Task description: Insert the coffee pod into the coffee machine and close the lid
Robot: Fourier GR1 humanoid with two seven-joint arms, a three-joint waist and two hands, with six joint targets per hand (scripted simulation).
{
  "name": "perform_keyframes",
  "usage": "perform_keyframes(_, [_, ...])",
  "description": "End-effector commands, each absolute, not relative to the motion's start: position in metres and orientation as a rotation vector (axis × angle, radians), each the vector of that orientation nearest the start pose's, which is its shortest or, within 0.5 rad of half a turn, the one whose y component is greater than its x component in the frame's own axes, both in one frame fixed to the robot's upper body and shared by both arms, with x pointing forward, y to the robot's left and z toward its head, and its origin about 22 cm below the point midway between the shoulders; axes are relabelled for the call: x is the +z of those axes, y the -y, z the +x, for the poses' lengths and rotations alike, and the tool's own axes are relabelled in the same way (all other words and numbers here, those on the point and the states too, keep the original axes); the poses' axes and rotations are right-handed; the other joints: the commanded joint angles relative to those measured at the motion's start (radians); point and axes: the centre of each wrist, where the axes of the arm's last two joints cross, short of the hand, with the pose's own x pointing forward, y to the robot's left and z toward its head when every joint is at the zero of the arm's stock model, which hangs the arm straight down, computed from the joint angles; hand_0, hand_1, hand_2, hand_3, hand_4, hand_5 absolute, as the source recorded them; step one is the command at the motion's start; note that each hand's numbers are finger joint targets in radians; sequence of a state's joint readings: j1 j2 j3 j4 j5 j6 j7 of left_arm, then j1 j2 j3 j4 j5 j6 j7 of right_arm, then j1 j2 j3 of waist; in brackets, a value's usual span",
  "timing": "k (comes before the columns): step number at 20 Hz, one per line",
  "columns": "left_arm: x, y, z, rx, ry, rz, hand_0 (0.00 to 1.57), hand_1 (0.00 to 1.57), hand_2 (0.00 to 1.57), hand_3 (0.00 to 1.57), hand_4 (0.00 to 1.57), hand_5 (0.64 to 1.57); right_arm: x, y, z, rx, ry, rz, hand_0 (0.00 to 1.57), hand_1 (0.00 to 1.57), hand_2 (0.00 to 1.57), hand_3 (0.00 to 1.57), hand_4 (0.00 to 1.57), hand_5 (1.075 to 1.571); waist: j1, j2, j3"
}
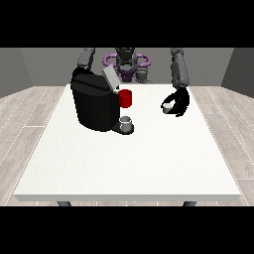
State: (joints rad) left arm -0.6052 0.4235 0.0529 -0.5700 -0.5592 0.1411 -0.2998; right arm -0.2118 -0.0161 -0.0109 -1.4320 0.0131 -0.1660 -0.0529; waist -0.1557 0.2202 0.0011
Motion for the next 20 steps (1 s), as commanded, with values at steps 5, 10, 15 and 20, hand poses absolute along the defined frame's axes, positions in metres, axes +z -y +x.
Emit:
perform_keyframes(5, [-0.006, -0.347, 0.366, -0.854, 1.376, 0.748, 1.23, 1.23, 1.36, 1.31, 0.47, 1.571, 0.011, 0.217, 0.297, -0.093, 1.643, -0.1, 0.0, 0.0, 0.0, 0.0, 0.53, 1.571, 0.031, -0.028, -0.0013])
perform_keyframes(10, [0.033, -0.34, 0.391, -0.877, 1.509, 0.676, 1.48, 1.48, 1.47, 1.41, 0.63, 1.571, 0.011, 0.224, 0.301, -0.072, 1.645, -0.098, 0.0, 0.0, 0.0, 0.0, 0.4, 1.571, 0.014, -0.022, -0.0012])
perform_keyframes(15, [0.071, -0.318, 0.412, -0.95, 1.527, 0.649, 1.32, 1.32, 1.38, 1.35, 0.58, 1.571, -0.009, 0.214, 0.3, -0.123, 1.574, -0.12, 0.0, 0.0, 0.0, 0.0, 0.44, 1.571, 0.033, -0.083, -0.0009])
perform_keyframes(20, [0.101, -0.332, 0.42, -0.938, 1.553, 0.629, 1.23, 1.23, 1.32, 1.29, 0.57, 1.571, -0.007, 0.208, 0.293, -0.039, 1.581, -0.068, 0.0, 0.0, 0.0, 0.0, 0.49, 1.571, -0.015, -0.108, -0.0013])
